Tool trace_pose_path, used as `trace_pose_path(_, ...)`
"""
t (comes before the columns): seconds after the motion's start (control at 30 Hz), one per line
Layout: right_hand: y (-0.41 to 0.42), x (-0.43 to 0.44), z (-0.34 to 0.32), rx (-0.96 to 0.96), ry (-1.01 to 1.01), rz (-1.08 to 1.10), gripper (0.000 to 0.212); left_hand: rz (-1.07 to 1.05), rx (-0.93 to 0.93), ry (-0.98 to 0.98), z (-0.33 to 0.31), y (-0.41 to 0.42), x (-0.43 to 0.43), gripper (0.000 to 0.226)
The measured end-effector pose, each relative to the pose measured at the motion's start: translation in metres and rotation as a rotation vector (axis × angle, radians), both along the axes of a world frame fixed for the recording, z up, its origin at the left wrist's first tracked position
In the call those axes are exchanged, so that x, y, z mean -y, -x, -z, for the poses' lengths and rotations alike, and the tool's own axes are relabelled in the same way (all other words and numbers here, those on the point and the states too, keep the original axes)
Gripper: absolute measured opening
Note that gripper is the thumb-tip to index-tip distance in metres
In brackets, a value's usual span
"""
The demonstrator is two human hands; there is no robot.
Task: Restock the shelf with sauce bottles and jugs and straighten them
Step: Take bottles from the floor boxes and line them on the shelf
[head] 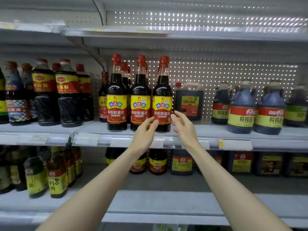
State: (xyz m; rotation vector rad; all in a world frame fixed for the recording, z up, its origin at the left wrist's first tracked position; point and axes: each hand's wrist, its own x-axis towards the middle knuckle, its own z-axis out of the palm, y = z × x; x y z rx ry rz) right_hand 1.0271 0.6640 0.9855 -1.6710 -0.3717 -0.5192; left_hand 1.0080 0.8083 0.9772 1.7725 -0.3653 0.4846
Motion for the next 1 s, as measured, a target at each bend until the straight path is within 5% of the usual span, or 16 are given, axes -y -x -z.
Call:
trace_pose_path(0.4,0.066,0.02,0.142,-0.209,-0.003,0.055,0.027,0.018,-0.217,0.049,0.138,0.051,-0.001,0.042)
trace_pose_path(1.0,0.117,0.052,0.526,-0.804,-0.034,0.163,0.012,0.024,-0.904,0.076,0.515,0.094,0.011,0.026)
